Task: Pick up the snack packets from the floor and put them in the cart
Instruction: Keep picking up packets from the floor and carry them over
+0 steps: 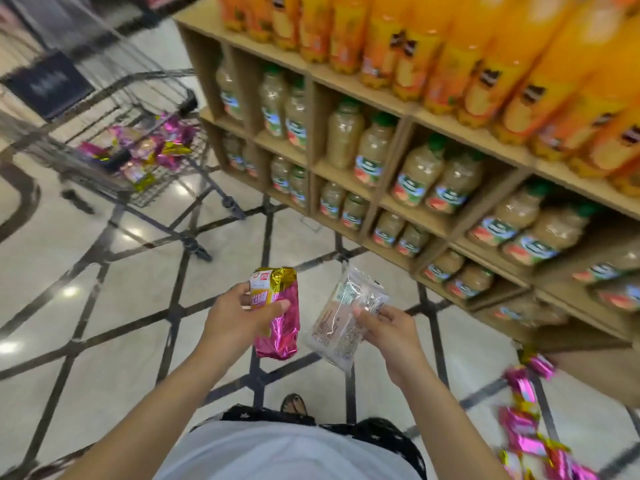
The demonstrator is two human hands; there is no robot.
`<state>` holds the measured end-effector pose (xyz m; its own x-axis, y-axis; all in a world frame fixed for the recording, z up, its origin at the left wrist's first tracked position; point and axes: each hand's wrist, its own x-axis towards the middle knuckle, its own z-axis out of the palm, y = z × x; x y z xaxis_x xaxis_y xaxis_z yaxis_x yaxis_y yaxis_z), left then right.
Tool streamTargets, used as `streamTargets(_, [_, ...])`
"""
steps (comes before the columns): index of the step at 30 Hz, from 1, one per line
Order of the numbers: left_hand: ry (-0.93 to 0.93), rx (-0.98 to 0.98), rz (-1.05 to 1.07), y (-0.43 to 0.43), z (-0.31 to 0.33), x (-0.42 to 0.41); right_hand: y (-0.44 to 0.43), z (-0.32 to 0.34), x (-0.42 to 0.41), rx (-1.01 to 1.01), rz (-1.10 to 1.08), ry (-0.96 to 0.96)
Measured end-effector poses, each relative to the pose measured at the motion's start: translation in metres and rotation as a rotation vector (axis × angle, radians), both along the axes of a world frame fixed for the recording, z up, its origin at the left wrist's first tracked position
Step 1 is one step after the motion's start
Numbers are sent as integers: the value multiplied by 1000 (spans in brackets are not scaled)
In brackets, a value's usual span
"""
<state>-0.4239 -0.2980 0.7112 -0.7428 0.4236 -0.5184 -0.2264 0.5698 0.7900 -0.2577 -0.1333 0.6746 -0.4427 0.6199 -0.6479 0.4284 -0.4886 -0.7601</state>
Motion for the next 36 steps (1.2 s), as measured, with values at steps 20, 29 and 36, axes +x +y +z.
streamTargets(20, [4,45,601,47,26,-299,129,38,-398,40,526,37])
streamTargets(29, [94,87,791,77,51,-426,161,71,-587,38,669,105])
streamTargets(36, [103,61,850,25,35,-544,120,61,-714,13,673,112])
